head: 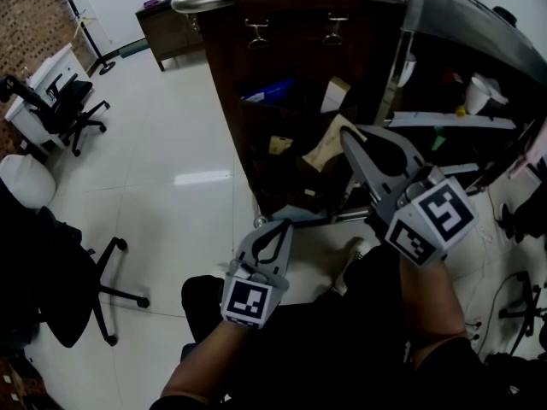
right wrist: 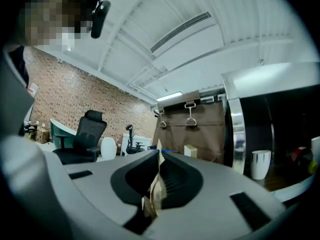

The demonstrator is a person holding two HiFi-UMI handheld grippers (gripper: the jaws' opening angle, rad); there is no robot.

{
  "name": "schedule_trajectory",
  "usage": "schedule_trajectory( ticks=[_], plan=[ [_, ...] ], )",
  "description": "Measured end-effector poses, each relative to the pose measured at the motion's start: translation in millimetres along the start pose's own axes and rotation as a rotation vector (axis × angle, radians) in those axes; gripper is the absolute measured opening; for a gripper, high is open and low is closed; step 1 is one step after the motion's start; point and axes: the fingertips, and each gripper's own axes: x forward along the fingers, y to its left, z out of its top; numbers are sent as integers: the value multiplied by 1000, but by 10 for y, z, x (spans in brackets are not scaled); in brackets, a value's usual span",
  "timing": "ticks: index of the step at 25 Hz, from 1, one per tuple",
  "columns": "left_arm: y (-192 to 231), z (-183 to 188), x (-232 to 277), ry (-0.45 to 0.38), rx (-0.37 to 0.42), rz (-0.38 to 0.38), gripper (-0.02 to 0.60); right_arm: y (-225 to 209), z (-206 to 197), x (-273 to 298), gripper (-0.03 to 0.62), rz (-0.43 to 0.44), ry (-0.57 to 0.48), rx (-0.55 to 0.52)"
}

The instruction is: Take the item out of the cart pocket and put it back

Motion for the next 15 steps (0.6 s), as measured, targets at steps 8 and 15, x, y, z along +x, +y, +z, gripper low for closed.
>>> schedule_trajectory(
  ticks=[8, 15],
  plan=[
    [8, 5, -8, -2, -11, 4, 0, 228, 97, -463, 21, -16, -50, -8],
    [13, 27, -8, -5, -5, 3, 0, 362, -520, -611, 20, -29, 71, 16]
  ],
)
